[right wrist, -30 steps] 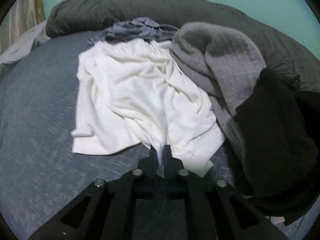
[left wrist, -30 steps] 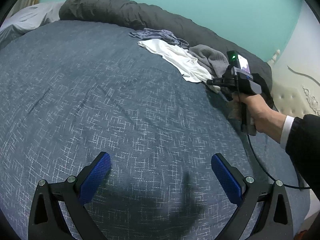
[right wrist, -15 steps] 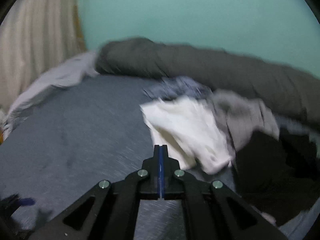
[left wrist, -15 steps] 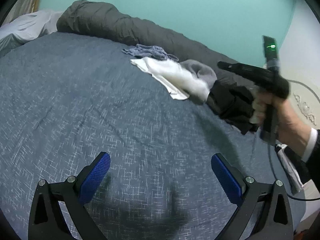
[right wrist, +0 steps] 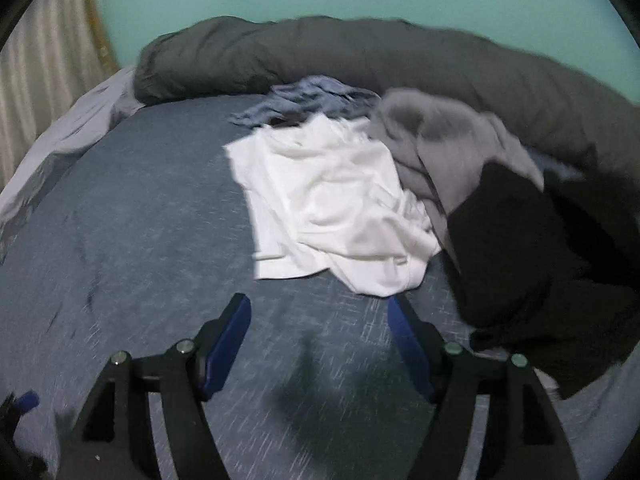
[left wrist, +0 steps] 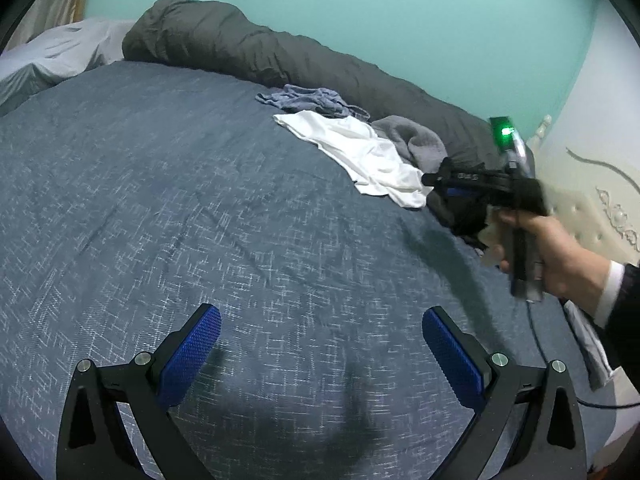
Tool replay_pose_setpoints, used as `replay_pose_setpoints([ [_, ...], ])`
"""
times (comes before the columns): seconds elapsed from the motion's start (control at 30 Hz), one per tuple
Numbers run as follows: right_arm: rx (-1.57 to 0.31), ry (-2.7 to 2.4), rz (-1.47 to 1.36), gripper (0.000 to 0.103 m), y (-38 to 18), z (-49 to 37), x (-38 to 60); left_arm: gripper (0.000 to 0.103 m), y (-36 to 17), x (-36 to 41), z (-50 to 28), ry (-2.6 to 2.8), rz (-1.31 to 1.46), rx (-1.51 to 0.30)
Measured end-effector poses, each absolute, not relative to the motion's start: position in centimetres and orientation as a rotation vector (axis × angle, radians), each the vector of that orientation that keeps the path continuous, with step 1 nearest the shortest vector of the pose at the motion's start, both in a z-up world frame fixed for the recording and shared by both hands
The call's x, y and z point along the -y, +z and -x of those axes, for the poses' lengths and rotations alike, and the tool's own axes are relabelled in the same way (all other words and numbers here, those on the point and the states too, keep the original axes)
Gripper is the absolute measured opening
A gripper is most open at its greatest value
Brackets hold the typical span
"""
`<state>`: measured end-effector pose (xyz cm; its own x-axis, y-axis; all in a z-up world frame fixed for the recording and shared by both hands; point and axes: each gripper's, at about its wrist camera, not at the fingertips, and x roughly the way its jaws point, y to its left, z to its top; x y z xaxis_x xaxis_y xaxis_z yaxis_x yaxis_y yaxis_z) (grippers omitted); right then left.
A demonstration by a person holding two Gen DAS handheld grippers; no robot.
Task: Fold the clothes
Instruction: 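Reach the right tool toward the white T-shirt in the pile, then grasp the white T-shirt with the right tool and lift it up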
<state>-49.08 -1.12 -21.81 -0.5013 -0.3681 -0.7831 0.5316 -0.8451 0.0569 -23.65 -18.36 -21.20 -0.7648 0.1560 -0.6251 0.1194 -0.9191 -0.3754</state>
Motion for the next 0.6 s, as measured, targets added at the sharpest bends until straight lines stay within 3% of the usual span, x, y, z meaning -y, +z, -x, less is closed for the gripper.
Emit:
replay_pose_setpoints([
  [0.4,-0.344,-2.409,-1.171,0.07,-28.0,56.7,3.7,0.103,-23.5,18.7,24.4,2.841,1.14,0.627],
  [0.43,-0.347,-2.406,-1.163,0.063,-28.1,56.9,3.8,0.103,-23.6,18.7,24.4,2.84,1.143,0.626],
  [0.47,-0.348,-2.396,-1.152,0.039,-28.1,56.9,3.9,0.103,-23.7,18.7,24.4,2.839,1.145,0.625],
  [0.5,-0.352,-2.382,-1.139,0.023,-28.1,56.8,4.2,0.103,-23.8,18.6,24.4,2.838,1.148,0.624],
  [0.57,-0.367,-2.355,-1.113,0.01,-27.9,56.3,4.7,0.103,-23.8,18.6,24.4,2.837,1.152,0.625],
  [0.6,-0.367,-2.343,-1.086,0.008,-27.4,55.8,4.9,0.103,-23.8,18.6,24.3,2.836,1.151,0.628],
])
